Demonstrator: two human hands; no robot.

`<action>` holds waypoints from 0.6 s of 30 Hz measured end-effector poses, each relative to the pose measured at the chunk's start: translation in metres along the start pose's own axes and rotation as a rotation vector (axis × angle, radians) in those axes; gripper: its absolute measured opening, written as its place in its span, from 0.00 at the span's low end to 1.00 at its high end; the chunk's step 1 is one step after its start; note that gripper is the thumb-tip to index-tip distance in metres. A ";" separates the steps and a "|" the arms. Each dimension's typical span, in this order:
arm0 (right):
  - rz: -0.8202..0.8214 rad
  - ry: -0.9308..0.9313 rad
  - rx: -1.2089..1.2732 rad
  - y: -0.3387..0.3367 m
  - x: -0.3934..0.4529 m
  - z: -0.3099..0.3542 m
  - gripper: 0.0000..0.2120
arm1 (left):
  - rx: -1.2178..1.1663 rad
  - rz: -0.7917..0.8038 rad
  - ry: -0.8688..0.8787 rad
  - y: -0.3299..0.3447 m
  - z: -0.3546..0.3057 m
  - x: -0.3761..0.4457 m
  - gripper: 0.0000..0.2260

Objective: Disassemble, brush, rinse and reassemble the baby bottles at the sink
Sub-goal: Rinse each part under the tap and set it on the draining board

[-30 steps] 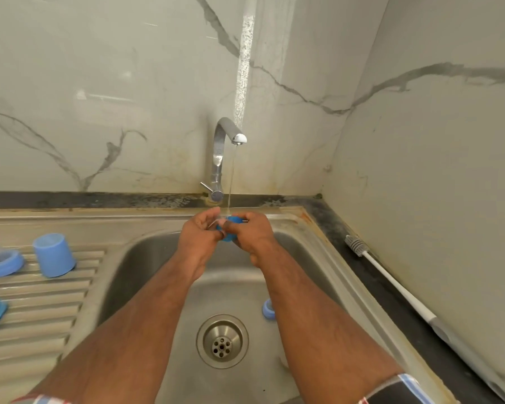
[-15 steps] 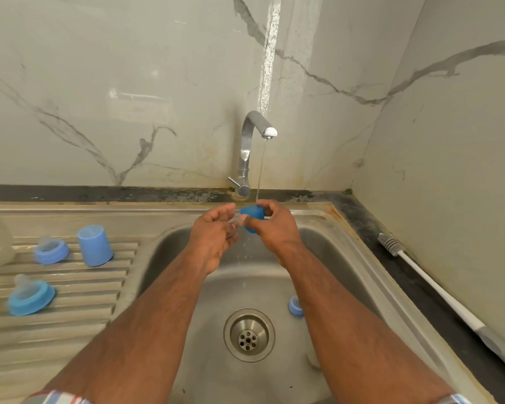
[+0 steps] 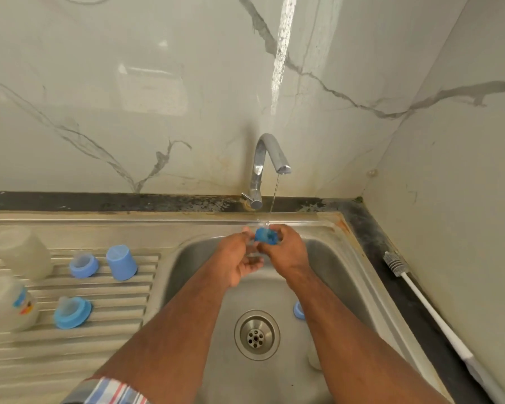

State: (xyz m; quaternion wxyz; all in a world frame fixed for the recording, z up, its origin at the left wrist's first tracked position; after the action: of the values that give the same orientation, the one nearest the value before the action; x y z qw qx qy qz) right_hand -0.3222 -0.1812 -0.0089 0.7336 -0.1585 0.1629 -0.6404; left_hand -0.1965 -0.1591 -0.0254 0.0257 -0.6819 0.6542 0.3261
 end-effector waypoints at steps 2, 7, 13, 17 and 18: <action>0.002 -0.002 0.050 -0.005 0.000 0.010 0.23 | -0.101 0.045 -0.057 0.007 -0.007 -0.009 0.16; 0.173 0.115 0.246 -0.010 0.008 0.015 0.22 | -0.346 0.046 -0.095 0.016 -0.021 -0.019 0.14; 0.048 0.453 1.024 -0.015 0.002 0.018 0.11 | -0.093 -0.006 0.092 0.019 -0.029 -0.015 0.13; 0.078 0.586 1.128 -0.006 0.002 0.015 0.15 | 0.273 -0.020 0.257 0.023 -0.025 -0.010 0.19; 0.079 0.602 1.134 -0.005 0.004 0.013 0.16 | 0.363 -0.031 0.296 0.023 -0.026 -0.010 0.20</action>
State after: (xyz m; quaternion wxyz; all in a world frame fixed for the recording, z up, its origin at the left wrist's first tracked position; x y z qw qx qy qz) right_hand -0.3201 -0.1850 0.0048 0.6486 0.4469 0.0034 -0.6161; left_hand -0.2063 -0.1662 0.0092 0.0570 -0.7165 0.6881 0.0990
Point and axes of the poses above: each hand's wrist, its own x-axis towards the middle knuckle, its own y-axis out of the palm, z = x × y, the point moved 2 cm from there along x, towards the middle knuckle, and after that the axes turned 10 degrees about z, right-handed, at the moved point
